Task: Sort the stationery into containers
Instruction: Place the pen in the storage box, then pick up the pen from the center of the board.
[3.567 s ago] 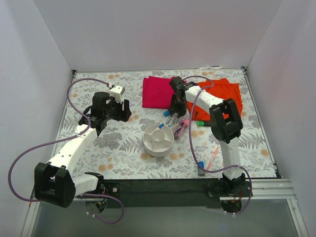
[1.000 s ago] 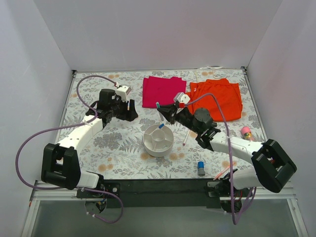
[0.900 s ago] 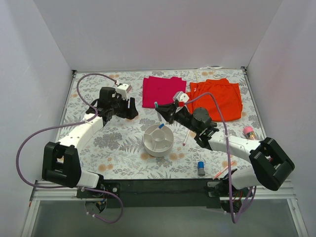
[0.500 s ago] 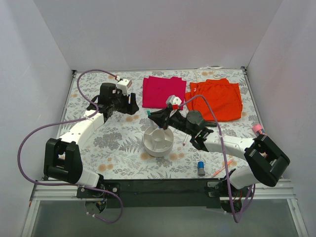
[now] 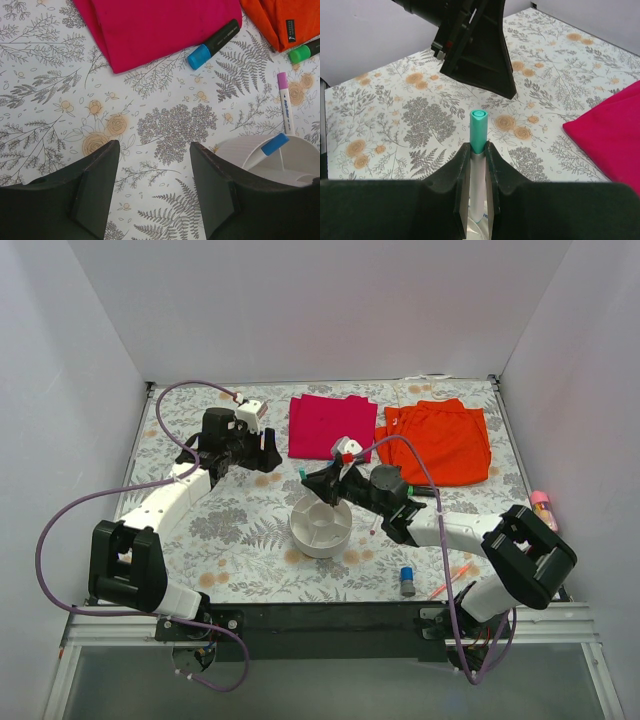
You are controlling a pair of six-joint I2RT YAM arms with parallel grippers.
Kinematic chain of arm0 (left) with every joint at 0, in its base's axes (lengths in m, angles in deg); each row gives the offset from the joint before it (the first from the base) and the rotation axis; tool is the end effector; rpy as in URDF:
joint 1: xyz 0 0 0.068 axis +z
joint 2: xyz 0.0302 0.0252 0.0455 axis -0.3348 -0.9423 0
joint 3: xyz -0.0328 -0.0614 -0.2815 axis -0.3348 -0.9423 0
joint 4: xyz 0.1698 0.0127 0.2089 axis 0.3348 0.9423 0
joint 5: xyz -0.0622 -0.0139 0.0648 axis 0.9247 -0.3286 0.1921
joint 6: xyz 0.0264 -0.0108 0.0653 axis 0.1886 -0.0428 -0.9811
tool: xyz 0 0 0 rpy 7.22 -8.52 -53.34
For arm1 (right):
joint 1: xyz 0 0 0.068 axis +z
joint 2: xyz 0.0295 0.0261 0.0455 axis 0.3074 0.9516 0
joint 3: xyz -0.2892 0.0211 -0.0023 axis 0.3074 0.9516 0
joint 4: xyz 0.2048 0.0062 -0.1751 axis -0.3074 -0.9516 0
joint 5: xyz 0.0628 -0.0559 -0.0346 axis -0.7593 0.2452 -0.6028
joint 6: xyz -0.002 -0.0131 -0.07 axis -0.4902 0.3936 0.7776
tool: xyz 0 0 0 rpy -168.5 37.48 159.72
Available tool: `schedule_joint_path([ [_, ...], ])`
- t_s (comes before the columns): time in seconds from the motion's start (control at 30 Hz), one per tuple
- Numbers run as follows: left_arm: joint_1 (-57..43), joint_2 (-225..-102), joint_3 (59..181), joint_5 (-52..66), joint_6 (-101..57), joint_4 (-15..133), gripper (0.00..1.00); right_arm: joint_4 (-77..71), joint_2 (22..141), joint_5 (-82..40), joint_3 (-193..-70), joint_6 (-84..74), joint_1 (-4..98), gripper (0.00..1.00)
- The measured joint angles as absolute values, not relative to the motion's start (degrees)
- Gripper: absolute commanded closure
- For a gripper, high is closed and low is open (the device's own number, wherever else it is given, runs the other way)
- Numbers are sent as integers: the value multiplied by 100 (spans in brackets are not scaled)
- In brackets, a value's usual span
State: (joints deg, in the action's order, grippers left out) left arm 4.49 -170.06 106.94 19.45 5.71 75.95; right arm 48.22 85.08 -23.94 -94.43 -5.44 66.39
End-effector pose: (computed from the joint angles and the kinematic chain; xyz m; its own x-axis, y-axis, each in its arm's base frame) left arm 0.3227 -0.1085 0.2688 -0.7847 -0.3992 -0.4743 0.0234 0.7455 -0.6661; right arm 0.2192 0.2647 0.2632 -0.0574 0.1253 -0.9905 -0.8609 0.4962 0.1126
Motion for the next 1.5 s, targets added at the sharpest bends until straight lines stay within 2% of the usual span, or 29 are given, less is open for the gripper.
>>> schedule_joint_path([
  [0.13, 451, -16974, 10663, 1969, 586, 7579, 42, 4789, 8593, -2338, -9437, -544, 6639, 72],
  [0.17, 451, -16956, 10646, 1971, 588, 7579, 42, 4785, 8597, -2333, -9432, -542, 6639, 63],
  [0.27, 449, -16919, 10630, 1971, 588, 7579, 42, 4774, 8597, -2320, -9397, -542, 6639, 47],
  [0.4, 449, -16849, 10567, 1973, 588, 7560, 42, 4682, 8593, -2377, -9380, -487, 6639, 37],
  [0.73, 449, -16744, 10519, 1971, 560, 7409, 40, 3661, 7907, -2167, -9535, -367, 6608, 36],
  [0.9, 451, -16718, 10755, 1969, 557, 7389, 39, 2372, 7356, -1638, -10335, -539, 6208, 48],
  [1.03, 449, -16681, 11056, 1971, 638, 7308, 39, 839, 7321, -1264, -11111, -1224, 5448, 51],
  [1.17, 451, -16429, 11063, 1980, 719, 7302, 39, -389, 7452, -923, -11030, -1899, 4893, 63],
  [1.33, 449, -16036, 11002, 2074, 778, 7374, 39, -1370, 8012, -816, -10823, -2795, 4858, 63],
  [1.5, 449, -15859, 10844, 2109, 776, 7490, 39, -1720, 8639, -751, -10818, -3643, 4742, 70],
])
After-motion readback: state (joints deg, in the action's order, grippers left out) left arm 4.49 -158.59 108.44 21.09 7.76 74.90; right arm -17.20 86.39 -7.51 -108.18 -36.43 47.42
